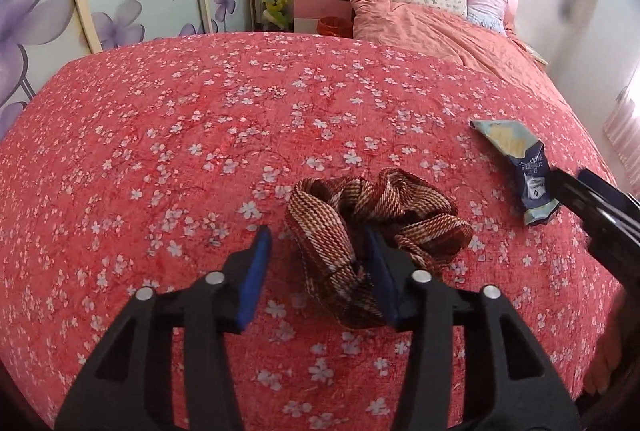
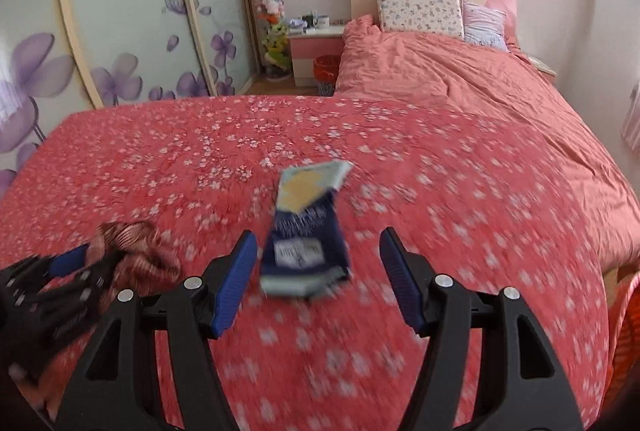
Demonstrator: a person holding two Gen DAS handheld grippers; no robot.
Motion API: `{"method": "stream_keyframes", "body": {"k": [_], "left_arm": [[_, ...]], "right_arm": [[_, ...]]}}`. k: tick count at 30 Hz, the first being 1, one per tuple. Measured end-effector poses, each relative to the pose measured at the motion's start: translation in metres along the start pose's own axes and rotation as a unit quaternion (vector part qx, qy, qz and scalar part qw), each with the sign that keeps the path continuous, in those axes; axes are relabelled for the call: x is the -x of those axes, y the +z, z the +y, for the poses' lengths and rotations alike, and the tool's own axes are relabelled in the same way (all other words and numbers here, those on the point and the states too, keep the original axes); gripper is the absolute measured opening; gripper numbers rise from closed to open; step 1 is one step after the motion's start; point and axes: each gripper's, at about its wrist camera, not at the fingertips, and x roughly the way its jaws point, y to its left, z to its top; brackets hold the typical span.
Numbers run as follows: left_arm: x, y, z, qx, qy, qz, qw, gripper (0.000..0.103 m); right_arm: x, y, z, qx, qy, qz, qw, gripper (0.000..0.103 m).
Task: Collect trash
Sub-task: 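Grasp the brown plaid scrunchie with the left gripper while the right grasps the blue cracker packet, then lift the scrunchie and cracker packet and carry both toward the orange basket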
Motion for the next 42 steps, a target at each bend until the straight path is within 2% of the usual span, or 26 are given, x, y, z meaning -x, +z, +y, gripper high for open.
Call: {"method": "stream_keyframes", "body": {"k": [3, 5, 7, 9, 12, 17, 20, 22, 23, 25, 26, 28, 30, 32, 37, 42], "left_arm": [[-0.002, -0.002, 0.003, 0.009, -0.008, 0.0, 0.9999, 0.052], [-0.005, 0.001, 0.006, 0.011, -0.011, 0.001, 0.9999, 0.05], [-0.007, 0.002, 0.004, 0.007, -0.013, -0.003, 0.9999, 0.039], [-0.008, 0.004, 0.0, -0.002, -0.022, -0.003, 0.9998, 0.025], [-0.006, 0.001, -0.011, -0.011, -0.04, -0.002, 0.9991, 0.018], [0.009, -0.018, -0.034, -0.035, -0.092, 0.001, 0.9951, 0.018], [0.015, -0.03, -0.048, -0.06, -0.11, 0.004, 0.9921, 0.018], [0.019, -0.039, -0.055, -0.069, -0.111, 0.004, 0.9914, 0.024], [0.022, -0.041, -0.056, -0.07, -0.108, -0.001, 0.9918, 0.029], [0.028, -0.043, -0.057, -0.066, -0.111, -0.009, 0.9916, 0.044], [0.031, -0.044, -0.058, -0.063, -0.111, -0.015, 0.9917, 0.059], [0.041, -0.046, -0.06, -0.054, -0.107, -0.034, 0.9922, 0.077], [0.047, -0.045, -0.063, -0.049, -0.105, -0.047, 0.9922, 0.088], [0.048, -0.042, -0.072, -0.044, -0.102, -0.049, 0.9926, 0.093], [0.027, -0.039, -0.099, -0.083, -0.07, -0.018, 0.994, 0.093], [0.013, -0.05, -0.107, -0.109, -0.04, -0.006, 0.9932, 0.093]], "right_arm": [[-0.017, 0.001, 0.002, 0.002, -0.004, 0.019, 1.0, 0.062], [-0.027, -0.001, -0.001, -0.002, 0.003, 0.038, 0.999, 0.049], [-0.023, -0.006, -0.009, -0.01, 0.007, 0.036, 0.999, 0.047], [-0.014, -0.011, -0.016, -0.015, 0.01, 0.031, 0.999, 0.039], [0.002, -0.021, -0.029, -0.015, 0.01, 0.03, 0.999, 0.038], [0.037, -0.056, -0.057, -0.019, -0.003, 0.033, 0.999, 0.038], [0.058, -0.078, -0.076, -0.029, -0.014, 0.034, 0.999, 0.038], [0.067, -0.087, -0.084, -0.035, -0.022, 0.035, 0.999, 0.038], [0.071, -0.091, -0.087, -0.039, -0.025, 0.034, 0.998, 0.038], [0.075, -0.096, -0.096, -0.049, -0.029, 0.034, 0.998, 0.038], [0.077, -0.098, -0.098, -0.051, -0.03, 0.034, 0.998, 0.038], [0.076, -0.1, -0.101, -0.055, -0.032, 0.034, 0.997, 0.039], [0.074, -0.1, -0.103, -0.058, -0.031, 0.034, 0.997, 0.04], [0.073, -0.101, -0.104, -0.058, -0.031, 0.033, 0.997, 0.04], [0.07, -0.109, -0.11, -0.064, -0.028, 0.039, 0.997, 0.044], [0.071, -0.112, -0.112, -0.068, -0.022, 0.036, 0.997, 0.045]]}}
